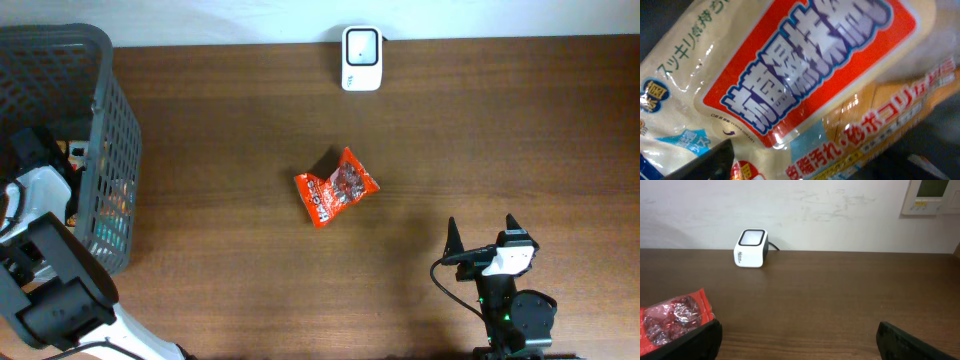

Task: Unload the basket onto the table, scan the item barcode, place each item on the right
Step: 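Grasp the white wet-wipes pack in the basket with the left gripper, then carry the wet-wipes pack out and release it beside the red bag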

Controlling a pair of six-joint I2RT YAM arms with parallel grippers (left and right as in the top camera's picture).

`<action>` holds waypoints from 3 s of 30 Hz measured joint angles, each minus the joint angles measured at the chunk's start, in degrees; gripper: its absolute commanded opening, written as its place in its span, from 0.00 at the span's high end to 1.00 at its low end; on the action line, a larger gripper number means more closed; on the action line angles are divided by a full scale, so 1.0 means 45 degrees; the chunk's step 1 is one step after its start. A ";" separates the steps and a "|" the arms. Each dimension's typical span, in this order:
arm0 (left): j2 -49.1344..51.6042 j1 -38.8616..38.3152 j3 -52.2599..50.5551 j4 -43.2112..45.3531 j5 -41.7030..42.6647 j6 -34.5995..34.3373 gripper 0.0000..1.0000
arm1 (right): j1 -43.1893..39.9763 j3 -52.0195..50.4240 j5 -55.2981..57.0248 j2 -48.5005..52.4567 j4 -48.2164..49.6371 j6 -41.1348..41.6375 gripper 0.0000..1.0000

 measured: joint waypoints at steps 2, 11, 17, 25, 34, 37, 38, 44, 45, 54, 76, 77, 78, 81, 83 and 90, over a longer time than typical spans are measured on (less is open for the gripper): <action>0.0000 0.0000 -0.0024 0.0015 -0.0058 0.0063 0.60 | 0.0000 0.0000 0.0000 0.0000 0.0000 0.0000 0.02; -0.0146 0.0000 -0.0005 -0.0068 -0.0180 0.0272 1.00 | 0.0005 0.0000 0.0000 0.0000 0.0000 0.0000 0.01; -0.0597 0.0000 -0.0005 -0.0248 -0.0019 0.0228 1.00 | 0.0005 0.0000 0.0000 0.0000 0.0000 -0.0005 0.02; -0.3322 0.0000 -0.0005 -0.0053 0.0306 0.0039 1.00 | 0.0005 0.0000 0.0000 0.0000 0.0000 -0.0005 0.02; -0.6266 0.0000 -0.0005 0.0670 0.2735 -0.0102 1.00 | 0.0005 0.0000 0.0000 0.0000 0.0000 -0.0010 0.02; -0.7509 0.0000 -0.0005 0.0957 0.3759 -0.0306 1.00 | 0.0000 0.0000 0.0005 0.0000 0.0000 -0.0005 0.02; -0.7927 0.0000 -0.0005 0.0957 0.3978 -0.0495 1.00 | 0.0005 0.0000 0.0000 0.0000 0.0000 -0.0005 0.02; -1.0244 -0.0364 -0.0005 0.0967 0.5328 -0.1452 1.00 | 0.0005 0.0000 0.0000 0.0000 0.0000 0.0000 0.02; -1.0462 -0.0578 -0.0005 0.0967 0.5571 -0.1535 1.00 | 0.0005 0.0000 0.0000 0.0000 0.0000 0.0000 0.02; -1.0341 -0.4784 -0.0005 0.0277 0.6790 -0.2074 1.00 | 0.0000 0.0000 0.0005 0.0000 0.0000 0.0000 0.02; -0.3230 -1.1565 -0.0005 -0.0024 0.6941 -0.2195 0.49 | 0.0000 0.0000 0.0000 0.0000 0.0000 -0.0010 0.02; -0.3230 -1.1565 -0.0005 0.0015 0.6941 -0.2268 0.48 | 0.0000 0.0000 0.0005 0.0000 0.0000 0.0000 0.02; -0.3230 -1.1565 -0.0005 0.0034 0.6941 -0.2229 0.48 | 0.0005 0.0000 0.0000 0.0000 0.0000 0.0000 0.02; -0.3230 -1.1565 -0.0005 0.0063 0.6941 -0.2249 0.48 | 0.0005 0.0000 0.0005 0.0000 0.0000 0.0000 0.02; -0.3230 -1.1565 0.0010 0.0049 0.6941 -0.2249 0.48 | 0.0000 0.0000 0.0000 0.0000 0.0000 -0.0005 0.02; -0.3609 -1.1550 0.1452 -0.0729 0.6645 -0.2001 0.46 | 0.0005 0.0000 0.0000 0.0000 0.0000 0.0000 0.02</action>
